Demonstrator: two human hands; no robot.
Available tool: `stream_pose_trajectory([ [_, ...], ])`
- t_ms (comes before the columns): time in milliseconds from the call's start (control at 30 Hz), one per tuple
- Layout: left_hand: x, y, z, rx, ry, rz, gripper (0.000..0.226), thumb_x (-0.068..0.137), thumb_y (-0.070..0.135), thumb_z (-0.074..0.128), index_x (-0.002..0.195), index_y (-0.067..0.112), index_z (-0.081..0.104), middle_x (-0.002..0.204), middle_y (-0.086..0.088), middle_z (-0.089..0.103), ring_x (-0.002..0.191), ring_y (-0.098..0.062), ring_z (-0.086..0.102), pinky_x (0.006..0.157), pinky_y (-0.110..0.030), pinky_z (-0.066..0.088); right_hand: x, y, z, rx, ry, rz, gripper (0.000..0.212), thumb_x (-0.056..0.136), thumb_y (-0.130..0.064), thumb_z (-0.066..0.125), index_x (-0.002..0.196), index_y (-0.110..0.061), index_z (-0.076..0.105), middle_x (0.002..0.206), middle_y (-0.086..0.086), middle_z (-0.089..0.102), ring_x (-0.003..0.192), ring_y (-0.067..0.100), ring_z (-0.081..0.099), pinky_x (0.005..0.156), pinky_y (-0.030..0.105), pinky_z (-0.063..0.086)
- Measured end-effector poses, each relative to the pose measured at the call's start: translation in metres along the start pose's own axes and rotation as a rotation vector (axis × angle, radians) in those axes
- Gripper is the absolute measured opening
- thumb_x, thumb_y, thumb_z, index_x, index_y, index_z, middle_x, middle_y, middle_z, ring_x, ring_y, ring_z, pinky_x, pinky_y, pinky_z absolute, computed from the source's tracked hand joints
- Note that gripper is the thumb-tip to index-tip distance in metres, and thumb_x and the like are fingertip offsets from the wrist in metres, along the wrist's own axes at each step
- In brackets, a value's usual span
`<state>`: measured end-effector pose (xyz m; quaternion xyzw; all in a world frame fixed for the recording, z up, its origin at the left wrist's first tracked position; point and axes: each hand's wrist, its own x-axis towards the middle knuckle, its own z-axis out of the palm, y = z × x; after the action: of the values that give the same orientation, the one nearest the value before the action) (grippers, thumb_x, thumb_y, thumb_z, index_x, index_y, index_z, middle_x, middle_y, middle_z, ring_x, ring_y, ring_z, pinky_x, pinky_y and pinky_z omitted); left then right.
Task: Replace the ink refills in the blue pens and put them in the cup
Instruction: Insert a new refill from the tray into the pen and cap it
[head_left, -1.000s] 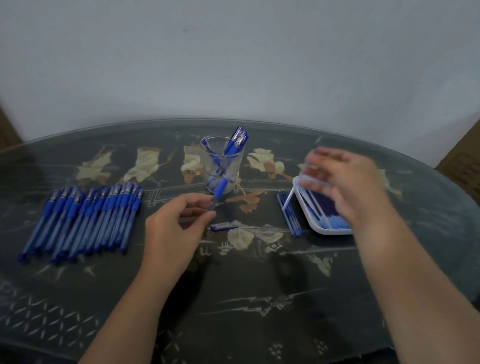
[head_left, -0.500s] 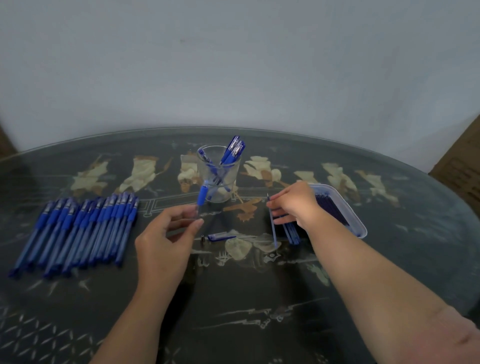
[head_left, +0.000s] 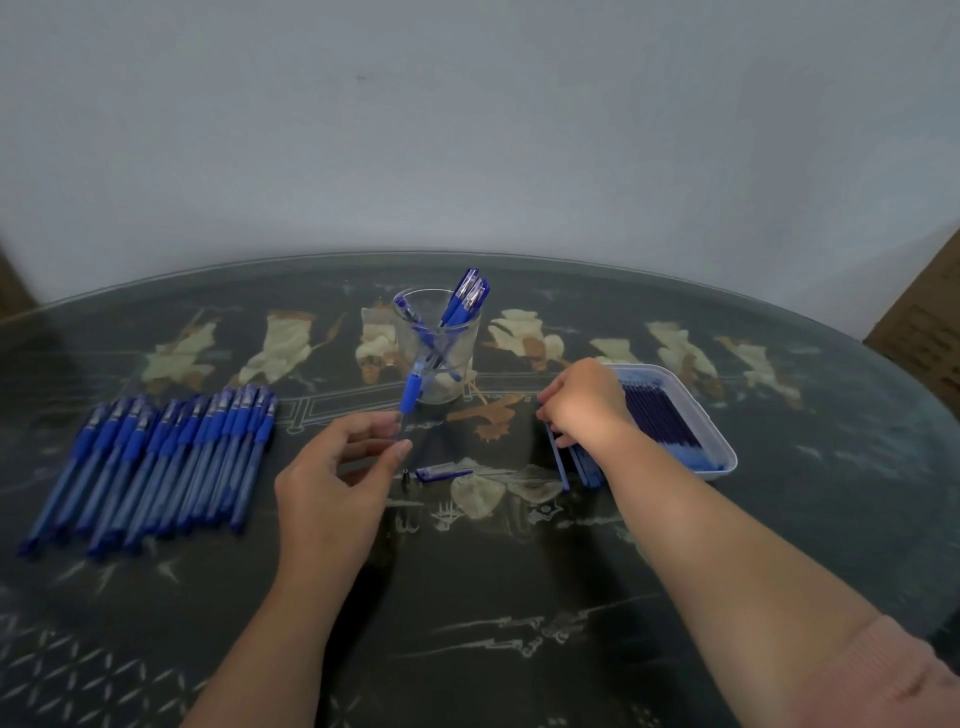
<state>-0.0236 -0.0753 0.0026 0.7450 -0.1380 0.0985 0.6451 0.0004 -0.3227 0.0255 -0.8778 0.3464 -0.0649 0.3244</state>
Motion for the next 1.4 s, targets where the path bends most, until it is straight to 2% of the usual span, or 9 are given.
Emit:
stream_pose_trajectory([
  [400,-0.001,0.001,-0.001,0.023,-0.011,-0.011,0.032,0.078,0.010,0.077,0.095,0.035,0.068,0.094,0.011,0.071,0.091,0.000,0.067,0.080,-0.018,0.051,0.003,0.002,0.000,-0.063,-0.014,-0.032,0.007,0.087,0.001,0.068,0.089,-0.004,0.073,0.079,0.015,0.071,0.066,0.030,0.072,0.062,0.044,0.063],
  [600,0.000,0.001,-0.001,0.026,-0.014,0.002,0.031,0.078,0.008,0.077,0.097,0.032,0.068,0.094,0.011,0.071,0.091,-0.001,0.067,0.079,-0.017,0.052,0.005,0.004,0.002,-0.115,0.011,-0.098,0.009,0.088,-0.001,0.064,0.089,-0.005,0.073,0.086,0.013,0.070,0.072,0.031,0.070,0.069,0.047,0.062],
  [767,-0.001,0.001,-0.002,0.023,-0.014,-0.006,0.031,0.078,0.009,0.077,0.097,0.032,0.068,0.093,0.011,0.070,0.091,0.001,0.066,0.076,-0.009,0.051,0.004,0.002,0.001,-0.149,0.016,-0.113,0.011,0.088,0.000,0.063,0.087,-0.004,0.073,0.083,0.013,0.070,0.071,0.031,0.070,0.070,0.047,0.062],
  [967,-0.001,0.001,-0.002,0.033,-0.017,-0.001,0.031,0.078,0.009,0.077,0.098,0.032,0.068,0.094,0.010,0.070,0.091,0.000,0.066,0.076,-0.013,0.053,0.003,0.002,-0.001,-0.184,0.025,-0.131,0.014,0.088,0.002,0.060,0.088,-0.004,0.073,0.079,0.014,0.069,0.070,0.031,0.069,0.070,0.045,0.062],
  [1200,0.000,0.000,-0.002,0.037,-0.010,-0.001,0.030,0.078,0.009,0.077,0.098,0.030,0.069,0.094,0.011,0.071,0.090,-0.001,0.067,0.079,-0.019,0.052,-0.003,0.001,-0.002,-0.160,0.026,-0.144,0.012,0.090,-0.002,0.062,0.088,-0.004,0.074,0.086,0.013,0.071,0.071,0.031,0.069,0.071,0.046,0.061],
  [1400,0.000,0.000,-0.002,0.039,-0.009,-0.003,0.030,0.078,0.009,0.077,0.099,0.029,0.069,0.094,0.011,0.071,0.090,0.001,0.066,0.077,-0.009,0.051,-0.016,-0.001,-0.008,-0.010,-0.003,-0.144,0.020,0.092,-0.003,0.061,0.088,-0.012,0.078,0.091,0.007,0.073,0.076,0.028,0.070,0.073,0.045,0.061],
])
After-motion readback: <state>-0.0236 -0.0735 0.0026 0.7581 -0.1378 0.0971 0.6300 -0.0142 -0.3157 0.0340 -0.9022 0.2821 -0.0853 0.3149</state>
